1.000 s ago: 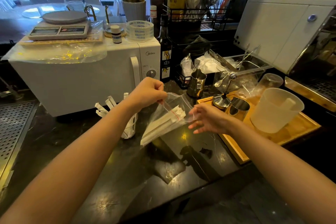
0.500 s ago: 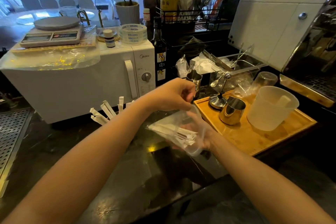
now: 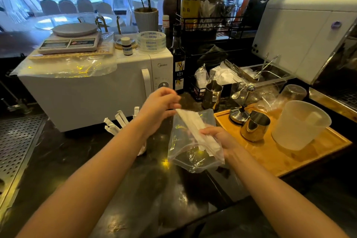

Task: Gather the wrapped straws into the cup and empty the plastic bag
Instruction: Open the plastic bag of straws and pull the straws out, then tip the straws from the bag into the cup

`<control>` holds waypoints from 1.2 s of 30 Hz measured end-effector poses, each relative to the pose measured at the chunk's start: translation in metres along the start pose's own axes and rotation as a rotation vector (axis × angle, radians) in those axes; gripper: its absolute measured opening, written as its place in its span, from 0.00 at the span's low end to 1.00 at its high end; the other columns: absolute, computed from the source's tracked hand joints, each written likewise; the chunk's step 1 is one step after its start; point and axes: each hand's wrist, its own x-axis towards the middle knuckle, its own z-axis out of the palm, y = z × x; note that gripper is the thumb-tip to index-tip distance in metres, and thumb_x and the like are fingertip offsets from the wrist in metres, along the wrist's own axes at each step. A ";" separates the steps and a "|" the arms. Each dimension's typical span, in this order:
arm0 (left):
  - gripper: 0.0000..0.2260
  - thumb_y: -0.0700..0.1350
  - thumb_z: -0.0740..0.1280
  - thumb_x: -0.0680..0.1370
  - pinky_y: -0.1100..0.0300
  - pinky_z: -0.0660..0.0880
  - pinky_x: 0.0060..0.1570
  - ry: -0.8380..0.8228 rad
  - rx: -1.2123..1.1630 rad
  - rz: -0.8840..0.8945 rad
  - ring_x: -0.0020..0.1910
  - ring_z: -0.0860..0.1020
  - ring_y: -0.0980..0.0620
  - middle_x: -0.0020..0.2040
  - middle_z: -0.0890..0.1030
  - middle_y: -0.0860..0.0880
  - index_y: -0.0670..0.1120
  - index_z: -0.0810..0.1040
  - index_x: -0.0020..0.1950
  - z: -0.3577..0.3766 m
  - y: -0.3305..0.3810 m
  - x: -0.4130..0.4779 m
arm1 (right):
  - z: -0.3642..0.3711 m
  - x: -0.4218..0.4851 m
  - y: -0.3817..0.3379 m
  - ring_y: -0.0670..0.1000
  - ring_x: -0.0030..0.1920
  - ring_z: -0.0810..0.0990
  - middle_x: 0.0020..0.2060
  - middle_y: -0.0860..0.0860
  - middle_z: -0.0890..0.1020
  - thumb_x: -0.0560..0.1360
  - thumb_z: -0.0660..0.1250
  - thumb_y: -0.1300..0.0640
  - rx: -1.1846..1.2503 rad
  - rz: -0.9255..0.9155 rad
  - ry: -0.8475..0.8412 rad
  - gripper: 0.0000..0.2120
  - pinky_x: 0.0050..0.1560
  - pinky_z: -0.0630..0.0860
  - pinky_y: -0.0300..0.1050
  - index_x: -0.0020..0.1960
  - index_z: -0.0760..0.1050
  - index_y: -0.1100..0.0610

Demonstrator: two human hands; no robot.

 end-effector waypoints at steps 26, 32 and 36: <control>0.14 0.38 0.65 0.73 0.62 0.80 0.35 0.097 0.106 0.046 0.41 0.83 0.54 0.49 0.81 0.48 0.55 0.73 0.52 -0.110 0.026 0.011 | 0.142 0.095 -0.040 0.53 0.54 0.78 0.53 0.53 0.78 0.75 0.60 0.67 -0.757 -0.406 -0.133 0.21 0.53 0.77 0.47 0.67 0.66 0.56; 0.16 0.37 0.66 0.72 0.63 0.79 0.34 0.153 0.135 0.086 0.42 0.83 0.54 0.48 0.81 0.49 0.57 0.72 0.51 -0.134 0.013 0.006 | 0.147 0.121 -0.021 0.45 0.51 0.77 0.50 0.46 0.78 0.74 0.63 0.65 -0.859 -0.466 -0.146 0.24 0.51 0.76 0.41 0.68 0.65 0.54; 0.16 0.38 0.67 0.71 0.64 0.79 0.35 0.203 0.176 0.069 0.43 0.83 0.55 0.48 0.81 0.51 0.54 0.72 0.55 -0.145 0.000 0.002 | 0.143 0.134 -0.005 0.41 0.49 0.78 0.50 0.46 0.79 0.74 0.62 0.64 -0.837 -0.449 -0.174 0.23 0.48 0.78 0.38 0.67 0.66 0.53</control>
